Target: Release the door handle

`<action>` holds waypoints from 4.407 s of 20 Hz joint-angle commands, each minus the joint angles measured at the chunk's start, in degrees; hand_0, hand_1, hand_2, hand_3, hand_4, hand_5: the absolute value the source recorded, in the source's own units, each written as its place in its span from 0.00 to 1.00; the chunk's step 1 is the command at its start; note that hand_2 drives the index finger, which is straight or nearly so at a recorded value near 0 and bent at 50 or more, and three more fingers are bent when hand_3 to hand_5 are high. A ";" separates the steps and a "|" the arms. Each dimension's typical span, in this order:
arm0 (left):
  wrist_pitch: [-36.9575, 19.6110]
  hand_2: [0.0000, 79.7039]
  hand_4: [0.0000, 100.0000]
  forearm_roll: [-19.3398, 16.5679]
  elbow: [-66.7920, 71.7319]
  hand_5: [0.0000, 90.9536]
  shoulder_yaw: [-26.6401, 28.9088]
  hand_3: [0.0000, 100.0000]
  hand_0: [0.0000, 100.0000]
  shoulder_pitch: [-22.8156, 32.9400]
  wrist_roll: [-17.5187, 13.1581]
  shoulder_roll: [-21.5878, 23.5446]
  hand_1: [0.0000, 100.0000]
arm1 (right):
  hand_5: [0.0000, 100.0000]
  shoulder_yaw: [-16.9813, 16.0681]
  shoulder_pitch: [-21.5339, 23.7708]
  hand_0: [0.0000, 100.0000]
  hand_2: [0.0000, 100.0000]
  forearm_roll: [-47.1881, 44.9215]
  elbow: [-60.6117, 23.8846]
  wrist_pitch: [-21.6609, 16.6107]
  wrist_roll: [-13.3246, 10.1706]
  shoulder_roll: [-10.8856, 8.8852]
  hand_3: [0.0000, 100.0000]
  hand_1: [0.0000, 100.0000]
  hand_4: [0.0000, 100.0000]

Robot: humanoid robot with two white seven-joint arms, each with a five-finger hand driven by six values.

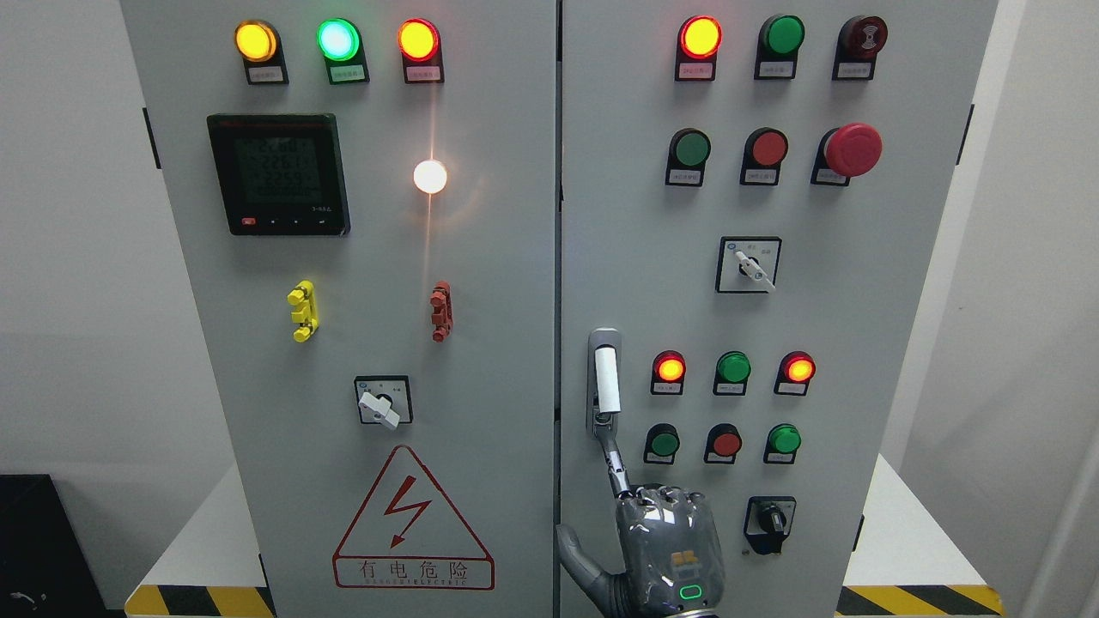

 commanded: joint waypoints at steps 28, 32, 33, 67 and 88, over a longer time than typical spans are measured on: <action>-0.04 0.00 0.00 0.01 0.00 0.00 0.00 0.00 0.12 0.97 -0.01 0.00 0.56 | 1.00 0.44 -0.14 0.30 0.18 0.02 -4.05 0.03 -0.36 0.01 1.00 0.21 1.00; -0.04 0.00 0.00 0.01 0.00 0.00 0.00 0.00 0.12 0.97 -0.01 0.00 0.56 | 1.00 0.44 -0.14 0.30 0.18 0.02 -4.05 0.03 -0.36 -0.08 1.00 0.21 1.00; -0.04 0.00 0.00 -0.08 0.00 0.00 0.00 0.00 0.12 0.97 -0.01 0.00 0.56 | 1.00 0.44 -0.14 0.30 0.18 0.02 -4.05 0.03 -0.36 -0.08 1.00 0.21 1.00; -0.04 0.00 0.00 0.01 0.00 0.00 0.00 0.00 0.12 0.97 -0.01 0.00 0.56 | 1.00 -0.09 7.42 0.43 0.63 -0.77 -17.32 -0.85 4.12 -0.34 1.00 0.27 0.99; -0.04 0.00 0.00 0.01 0.00 0.00 0.00 0.00 0.12 0.97 -0.01 0.00 0.56 | 0.93 -1.14 2.42 0.35 0.79 -0.86 -18.91 -0.15 12.91 -0.17 1.00 0.12 0.93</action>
